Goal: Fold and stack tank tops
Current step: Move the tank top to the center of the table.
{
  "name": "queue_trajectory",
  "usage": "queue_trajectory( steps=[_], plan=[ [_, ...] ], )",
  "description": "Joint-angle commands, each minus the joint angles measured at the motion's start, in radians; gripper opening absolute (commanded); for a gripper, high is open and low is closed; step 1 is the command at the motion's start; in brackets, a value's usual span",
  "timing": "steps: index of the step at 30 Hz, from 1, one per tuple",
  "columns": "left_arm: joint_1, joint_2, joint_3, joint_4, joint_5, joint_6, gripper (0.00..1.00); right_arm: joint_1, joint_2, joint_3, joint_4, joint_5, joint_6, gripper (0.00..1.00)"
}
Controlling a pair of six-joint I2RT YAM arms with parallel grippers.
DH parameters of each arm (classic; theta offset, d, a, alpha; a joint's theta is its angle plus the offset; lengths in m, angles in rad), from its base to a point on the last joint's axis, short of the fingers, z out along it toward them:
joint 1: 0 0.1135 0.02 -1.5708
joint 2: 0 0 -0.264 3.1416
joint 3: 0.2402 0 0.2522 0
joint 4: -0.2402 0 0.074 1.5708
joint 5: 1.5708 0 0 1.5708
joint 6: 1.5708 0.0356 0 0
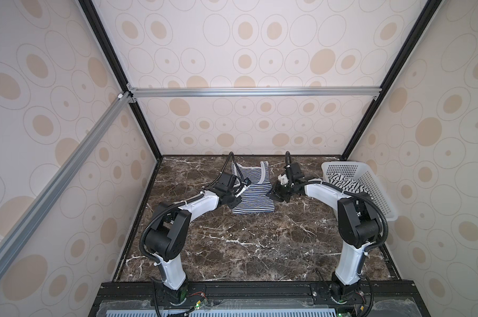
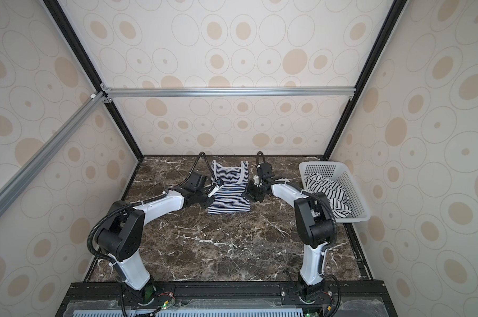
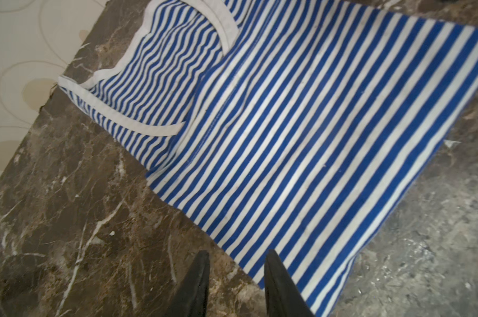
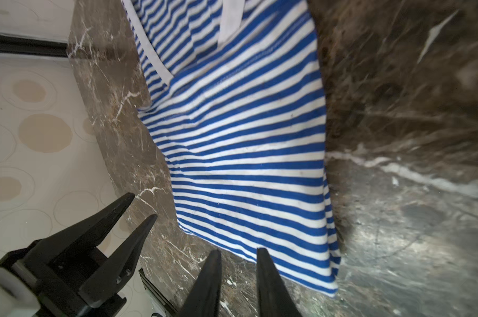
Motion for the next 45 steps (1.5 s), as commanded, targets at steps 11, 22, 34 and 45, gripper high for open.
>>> queue_trajectory(
  steps=[11, 22, 34, 45],
  plan=[
    [-0.014, 0.060, -0.093, 0.014, 0.028, 0.006, 0.33, 0.032, 0.039, -0.129, 0.063, 0.000, 0.012, 0.23],
    [-0.016, -0.103, -0.297, -0.028, 0.058, 0.025, 0.33, 0.070, -0.073, -0.325, 0.056, 0.019, 0.008, 0.22],
    [-0.059, -0.298, -0.458, -0.148, 0.114, 0.066, 0.33, 0.133, -0.208, -0.451, -0.028, 0.047, -0.030, 0.21],
    [-0.085, -0.497, -0.518, -0.102, 0.027, 0.043, 0.46, 0.147, -0.473, -0.577, -0.019, 0.043, 0.054, 0.46]
  ],
)
